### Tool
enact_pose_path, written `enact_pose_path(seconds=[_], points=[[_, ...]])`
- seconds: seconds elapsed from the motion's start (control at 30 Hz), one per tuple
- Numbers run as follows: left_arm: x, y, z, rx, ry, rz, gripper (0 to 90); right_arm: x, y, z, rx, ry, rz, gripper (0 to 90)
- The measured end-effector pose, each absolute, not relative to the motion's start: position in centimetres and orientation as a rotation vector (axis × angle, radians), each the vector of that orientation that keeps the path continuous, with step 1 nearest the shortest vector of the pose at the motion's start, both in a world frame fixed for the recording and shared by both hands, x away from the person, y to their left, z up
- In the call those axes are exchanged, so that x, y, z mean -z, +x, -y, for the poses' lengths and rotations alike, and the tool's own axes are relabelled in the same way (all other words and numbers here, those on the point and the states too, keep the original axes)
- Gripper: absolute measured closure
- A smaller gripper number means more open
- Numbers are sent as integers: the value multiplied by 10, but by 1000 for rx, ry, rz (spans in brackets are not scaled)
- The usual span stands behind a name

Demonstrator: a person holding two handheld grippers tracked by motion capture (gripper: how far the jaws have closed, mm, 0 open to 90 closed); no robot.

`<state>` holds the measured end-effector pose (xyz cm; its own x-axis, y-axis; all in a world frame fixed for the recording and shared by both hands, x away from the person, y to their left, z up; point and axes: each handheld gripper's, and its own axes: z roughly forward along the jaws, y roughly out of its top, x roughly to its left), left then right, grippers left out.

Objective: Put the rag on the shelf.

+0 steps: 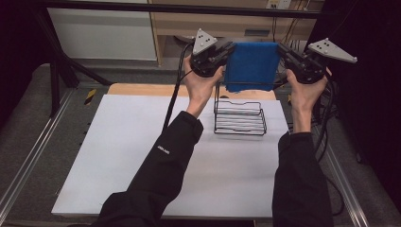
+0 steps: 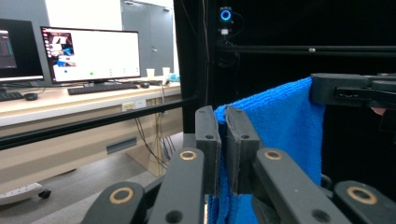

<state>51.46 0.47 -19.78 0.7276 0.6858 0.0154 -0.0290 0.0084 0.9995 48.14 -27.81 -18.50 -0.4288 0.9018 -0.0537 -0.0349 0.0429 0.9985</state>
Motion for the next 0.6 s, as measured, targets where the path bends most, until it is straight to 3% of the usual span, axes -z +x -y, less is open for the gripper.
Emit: enact_pose_path(seconds=[0.6], points=[[220, 502, -11, -561, 1555, -530, 847, 211, 464, 284, -1498, 932, -1617, 869]])
